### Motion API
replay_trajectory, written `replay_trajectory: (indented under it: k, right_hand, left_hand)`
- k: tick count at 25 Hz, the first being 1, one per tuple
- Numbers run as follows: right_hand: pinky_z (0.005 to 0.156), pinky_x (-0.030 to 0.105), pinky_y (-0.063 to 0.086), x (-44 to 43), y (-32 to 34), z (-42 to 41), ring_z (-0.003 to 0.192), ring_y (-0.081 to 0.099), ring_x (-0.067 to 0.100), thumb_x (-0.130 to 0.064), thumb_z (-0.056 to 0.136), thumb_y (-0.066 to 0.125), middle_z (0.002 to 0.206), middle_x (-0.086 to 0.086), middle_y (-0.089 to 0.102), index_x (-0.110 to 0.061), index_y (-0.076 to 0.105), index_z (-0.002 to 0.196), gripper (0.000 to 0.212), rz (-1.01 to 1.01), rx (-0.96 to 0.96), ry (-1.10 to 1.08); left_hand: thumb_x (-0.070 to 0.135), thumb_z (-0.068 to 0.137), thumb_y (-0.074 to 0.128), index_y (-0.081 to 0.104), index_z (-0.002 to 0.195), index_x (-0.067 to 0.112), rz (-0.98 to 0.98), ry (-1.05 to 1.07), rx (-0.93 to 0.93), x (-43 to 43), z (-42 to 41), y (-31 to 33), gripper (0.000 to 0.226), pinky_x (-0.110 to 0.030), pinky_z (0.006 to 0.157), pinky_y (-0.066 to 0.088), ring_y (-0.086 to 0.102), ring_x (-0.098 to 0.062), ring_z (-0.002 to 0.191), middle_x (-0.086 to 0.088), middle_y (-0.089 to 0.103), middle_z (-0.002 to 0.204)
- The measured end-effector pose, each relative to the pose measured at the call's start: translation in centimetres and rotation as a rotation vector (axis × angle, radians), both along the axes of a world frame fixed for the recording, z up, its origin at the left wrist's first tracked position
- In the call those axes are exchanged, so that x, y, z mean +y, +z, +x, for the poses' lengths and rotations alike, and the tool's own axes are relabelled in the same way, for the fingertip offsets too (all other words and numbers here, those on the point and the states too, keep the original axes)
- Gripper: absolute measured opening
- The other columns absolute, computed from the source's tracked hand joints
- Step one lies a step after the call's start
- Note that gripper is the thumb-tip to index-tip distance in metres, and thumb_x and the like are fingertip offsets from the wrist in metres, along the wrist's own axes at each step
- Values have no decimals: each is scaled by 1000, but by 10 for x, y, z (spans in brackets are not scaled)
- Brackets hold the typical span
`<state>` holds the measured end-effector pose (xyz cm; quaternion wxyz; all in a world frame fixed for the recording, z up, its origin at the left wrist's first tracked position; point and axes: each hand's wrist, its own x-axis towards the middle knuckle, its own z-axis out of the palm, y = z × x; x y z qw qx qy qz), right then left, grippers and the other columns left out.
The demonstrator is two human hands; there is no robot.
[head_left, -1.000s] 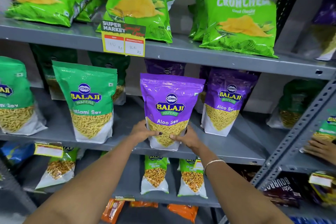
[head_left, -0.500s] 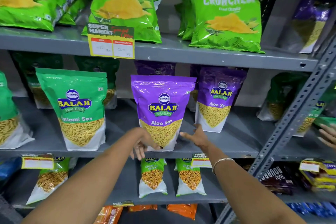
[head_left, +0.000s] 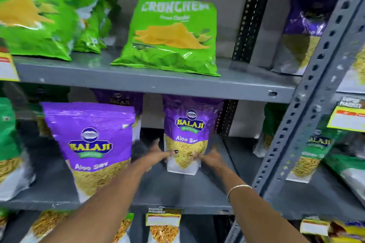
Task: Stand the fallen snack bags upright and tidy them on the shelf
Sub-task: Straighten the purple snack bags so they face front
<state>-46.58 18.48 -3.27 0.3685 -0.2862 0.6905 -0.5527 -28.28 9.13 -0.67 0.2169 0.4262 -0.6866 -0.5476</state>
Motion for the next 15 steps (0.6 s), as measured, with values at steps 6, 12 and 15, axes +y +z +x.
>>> replay_trajectory:
  k: [6, 12, 15]
  right_hand:
    - [57, 18, 57, 5, 4, -5, 66, 72, 6, 13, 59, 74, 71, -7, 77, -3, 57, 101, 48, -218, -139, 333]
    - [48, 8, 50, 55, 23, 14, 77, 63, 12, 7, 72, 72, 86, -6, 65, -15, 54, 98, 39, -27, 50, 289]
    - [49, 5, 50, 78, 31, 28, 78, 59, 4, 9, 76, 68, 89, -7, 62, -23, 52, 90, 39, 0, 102, 305]
  left_hand:
    - [-10, 71, 69, 42, 122, 3, 38, 112, 157, 5, -20, -4, 60, -6, 59, 49, 55, -8, 78, -12, 58, 112]
    - [0, 70, 74, 52, 104, 9, -4, 22, 18, 36, 14, 0, 42, -26, 77, 50, 59, -21, 95, -14, 65, 105]
    - [4, 67, 78, 52, 97, 11, -35, 12, -11, 51, 27, 0, 40, -38, 93, 48, 60, -22, 98, -20, 65, 118]
